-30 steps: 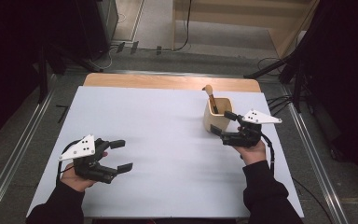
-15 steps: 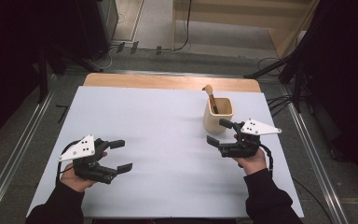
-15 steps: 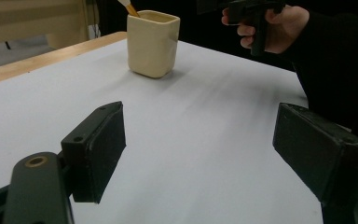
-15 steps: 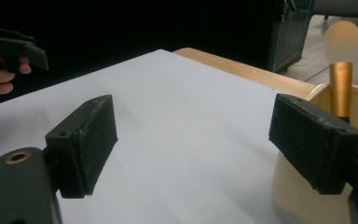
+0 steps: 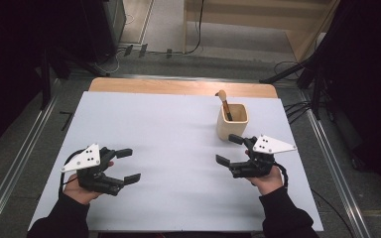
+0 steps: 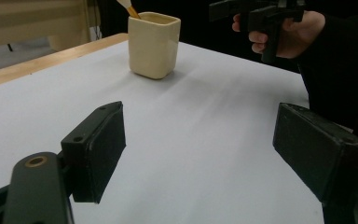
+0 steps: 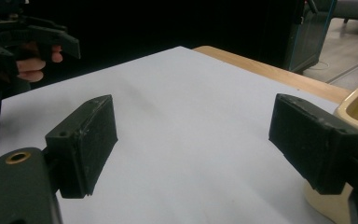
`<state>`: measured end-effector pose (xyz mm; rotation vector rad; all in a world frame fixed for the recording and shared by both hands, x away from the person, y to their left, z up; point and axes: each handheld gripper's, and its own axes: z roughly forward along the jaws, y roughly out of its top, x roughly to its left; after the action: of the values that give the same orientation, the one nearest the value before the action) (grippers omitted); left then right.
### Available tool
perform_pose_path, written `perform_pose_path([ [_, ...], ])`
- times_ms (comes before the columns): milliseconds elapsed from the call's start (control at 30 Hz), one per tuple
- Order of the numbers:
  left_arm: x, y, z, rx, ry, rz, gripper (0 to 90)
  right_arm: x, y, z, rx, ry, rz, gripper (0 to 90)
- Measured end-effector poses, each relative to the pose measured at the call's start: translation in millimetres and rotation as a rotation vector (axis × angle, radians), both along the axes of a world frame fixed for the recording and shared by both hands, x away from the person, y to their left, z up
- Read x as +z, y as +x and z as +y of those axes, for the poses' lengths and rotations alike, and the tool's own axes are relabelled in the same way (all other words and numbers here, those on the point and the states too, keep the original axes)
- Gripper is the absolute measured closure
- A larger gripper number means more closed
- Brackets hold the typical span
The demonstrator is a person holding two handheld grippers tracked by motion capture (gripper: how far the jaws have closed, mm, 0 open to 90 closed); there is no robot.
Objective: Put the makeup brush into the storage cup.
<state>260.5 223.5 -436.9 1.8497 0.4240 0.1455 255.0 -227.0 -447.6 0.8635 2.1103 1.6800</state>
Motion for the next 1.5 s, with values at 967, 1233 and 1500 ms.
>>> perform_pose_path([
  [967,3.2,-4.6,5.9,0.025,-0.003,-0.032,17.8,-3.9,-45.5,-25.1,0.010,0.015,-0.046,15.9],
  [1233,3.4,-5.2,10.5,0.052,0.002,-0.039,17.5,-5.1,-56.2,-29.9,0.024,0.001,-0.068,15.9],
  [1500,2.6,-5.5,10.9,0.061,-0.001,-0.040,17.4,-5.5,-58.4,-34.4,0.018,0.014,-0.070,15.9],
])
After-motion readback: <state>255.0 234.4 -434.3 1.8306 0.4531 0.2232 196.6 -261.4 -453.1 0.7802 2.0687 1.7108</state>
